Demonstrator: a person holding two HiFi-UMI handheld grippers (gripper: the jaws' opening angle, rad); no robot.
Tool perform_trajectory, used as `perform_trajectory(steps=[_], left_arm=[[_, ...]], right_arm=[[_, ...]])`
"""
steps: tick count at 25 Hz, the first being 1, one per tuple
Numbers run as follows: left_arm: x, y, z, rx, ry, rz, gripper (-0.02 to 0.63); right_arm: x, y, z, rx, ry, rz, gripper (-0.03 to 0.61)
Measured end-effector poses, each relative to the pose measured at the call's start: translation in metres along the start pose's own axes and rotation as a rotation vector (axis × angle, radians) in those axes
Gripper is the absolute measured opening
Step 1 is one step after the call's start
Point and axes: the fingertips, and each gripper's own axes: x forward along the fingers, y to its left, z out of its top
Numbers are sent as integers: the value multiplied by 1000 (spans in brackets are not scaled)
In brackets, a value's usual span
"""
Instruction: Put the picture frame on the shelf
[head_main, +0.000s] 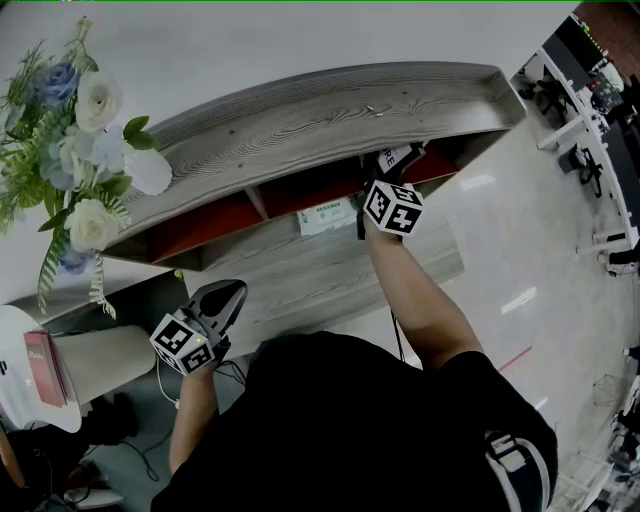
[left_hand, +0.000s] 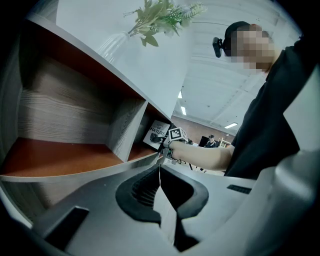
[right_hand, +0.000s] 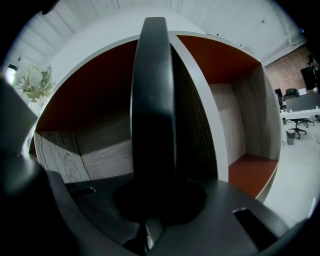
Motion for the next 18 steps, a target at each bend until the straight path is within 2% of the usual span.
perform_trajectory(steps=[18], left_arm=[[-1, -2, -4, 6, 4, 1, 20]], right_arm=[[-1, 0, 0, 25, 7, -7, 25]])
